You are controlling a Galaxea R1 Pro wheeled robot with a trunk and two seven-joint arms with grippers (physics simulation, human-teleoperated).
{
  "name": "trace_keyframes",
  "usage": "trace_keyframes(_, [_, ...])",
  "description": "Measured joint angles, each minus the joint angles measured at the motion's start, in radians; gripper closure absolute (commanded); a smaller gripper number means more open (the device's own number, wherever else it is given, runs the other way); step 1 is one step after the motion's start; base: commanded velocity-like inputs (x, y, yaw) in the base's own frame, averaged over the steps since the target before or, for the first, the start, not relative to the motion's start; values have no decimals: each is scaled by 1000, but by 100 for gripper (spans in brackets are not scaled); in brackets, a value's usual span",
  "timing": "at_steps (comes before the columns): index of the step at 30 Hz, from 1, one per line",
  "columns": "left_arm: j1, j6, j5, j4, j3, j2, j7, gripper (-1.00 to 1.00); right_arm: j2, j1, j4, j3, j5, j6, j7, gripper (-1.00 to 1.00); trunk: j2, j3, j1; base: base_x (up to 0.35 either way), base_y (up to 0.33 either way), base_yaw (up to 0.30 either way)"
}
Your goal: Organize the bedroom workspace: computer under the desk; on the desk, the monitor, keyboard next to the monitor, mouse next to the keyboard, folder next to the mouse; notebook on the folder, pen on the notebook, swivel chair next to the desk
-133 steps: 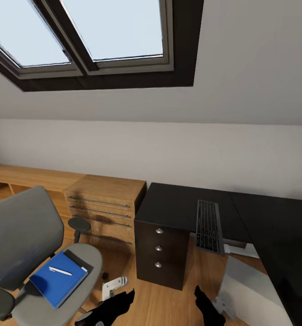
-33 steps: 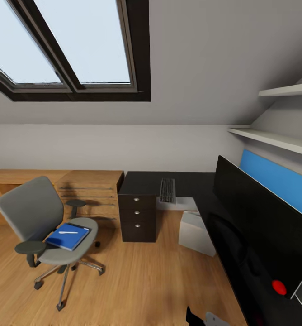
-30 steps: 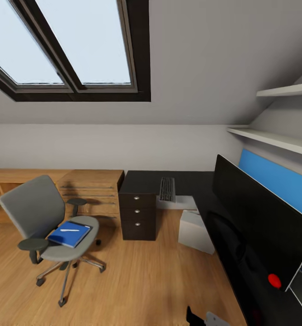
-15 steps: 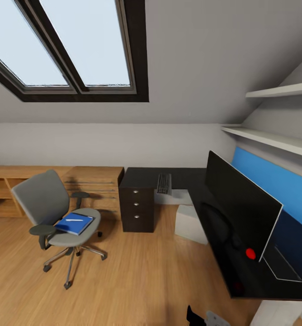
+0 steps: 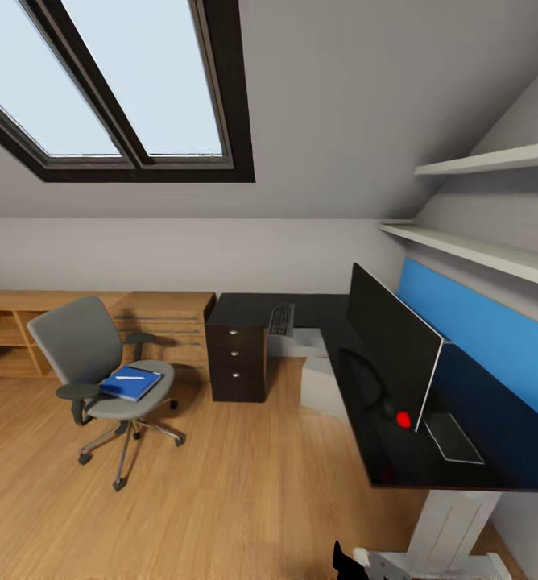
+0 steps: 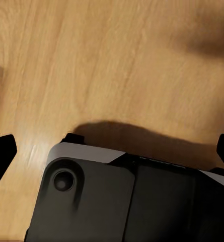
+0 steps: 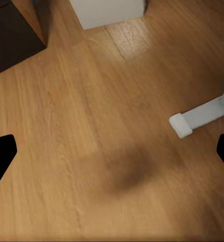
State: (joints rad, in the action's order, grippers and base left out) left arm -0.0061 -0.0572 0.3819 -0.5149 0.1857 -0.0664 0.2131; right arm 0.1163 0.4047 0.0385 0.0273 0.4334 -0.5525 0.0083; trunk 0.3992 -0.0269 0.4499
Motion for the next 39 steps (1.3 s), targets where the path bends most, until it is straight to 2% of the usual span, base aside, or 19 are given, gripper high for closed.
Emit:
trace_keyframes(9, [0,61,-2,-1,-3,0,-1,-100,0,0,-1,0,-1,-4,0,-100,0,0,0,-60,-53,-19])
trace_keyframes(19, [0,89,-3,7,0,-1,-2,-100,0,0,-2,-1,-2,-11,0,-100,0,0,0,-6,-41,-197])
trace_keyframes(39, [0,92,-3,37,1,-1,-2,-100,0,0,-4,-1,-2,-16,1,-100,0,0,0,0,-281,-259])
